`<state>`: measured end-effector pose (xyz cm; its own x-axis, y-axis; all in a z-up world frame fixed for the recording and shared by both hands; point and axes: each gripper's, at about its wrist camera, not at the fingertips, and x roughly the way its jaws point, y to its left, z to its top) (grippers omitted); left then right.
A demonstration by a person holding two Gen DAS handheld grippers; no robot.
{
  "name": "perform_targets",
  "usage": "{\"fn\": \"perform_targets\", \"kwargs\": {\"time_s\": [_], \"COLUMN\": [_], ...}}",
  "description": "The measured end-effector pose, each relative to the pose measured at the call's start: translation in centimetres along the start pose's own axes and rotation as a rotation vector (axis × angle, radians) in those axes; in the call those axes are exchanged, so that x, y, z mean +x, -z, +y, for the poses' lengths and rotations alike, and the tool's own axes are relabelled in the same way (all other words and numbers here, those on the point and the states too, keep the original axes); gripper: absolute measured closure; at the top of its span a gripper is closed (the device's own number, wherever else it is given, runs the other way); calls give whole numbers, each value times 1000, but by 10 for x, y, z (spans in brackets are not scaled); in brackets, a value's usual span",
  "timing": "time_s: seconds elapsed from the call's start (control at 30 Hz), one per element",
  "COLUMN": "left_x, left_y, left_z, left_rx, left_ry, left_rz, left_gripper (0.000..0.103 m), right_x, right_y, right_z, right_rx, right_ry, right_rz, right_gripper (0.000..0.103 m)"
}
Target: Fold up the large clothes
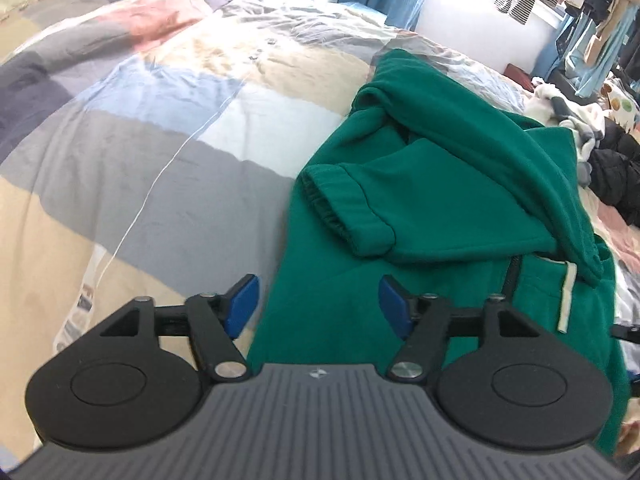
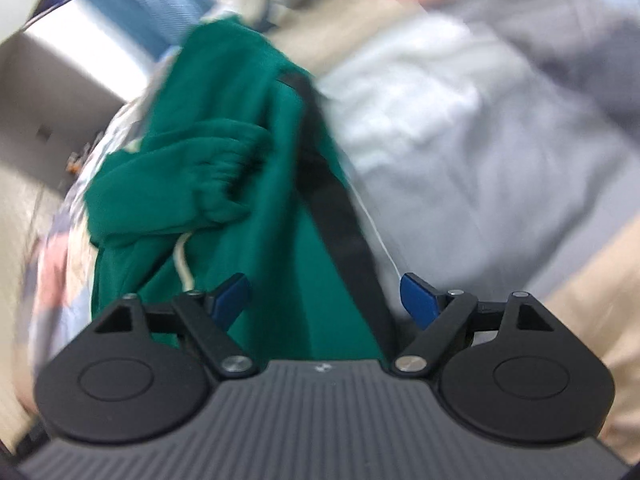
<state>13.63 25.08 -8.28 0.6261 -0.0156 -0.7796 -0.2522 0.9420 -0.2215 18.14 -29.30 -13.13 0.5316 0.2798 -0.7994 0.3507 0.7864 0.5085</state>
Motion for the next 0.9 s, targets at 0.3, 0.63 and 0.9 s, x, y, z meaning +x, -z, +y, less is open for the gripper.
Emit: {"fn": "perform_targets", "kwargs": {"time_s": [0.3, 0.63, 0.9], "left_x": [21, 50, 63], "left_y": [8, 8, 24], "left_z": [16, 22, -22], "left_rx": [-76, -112, 144], "left_ry": [-18, 29, -35], "left_rz": [131, 229, 328], "left_gripper": [27, 27, 22], "right_x": [13, 3, -14], "right_y": [14, 27, 34], "right_z": [-15, 4, 20], "right_rx": [96, -35, -146], "right_ry": [-110, -131, -70], "right_rz": [188, 225, 146], "right_gripper": [18, 16, 17]}}
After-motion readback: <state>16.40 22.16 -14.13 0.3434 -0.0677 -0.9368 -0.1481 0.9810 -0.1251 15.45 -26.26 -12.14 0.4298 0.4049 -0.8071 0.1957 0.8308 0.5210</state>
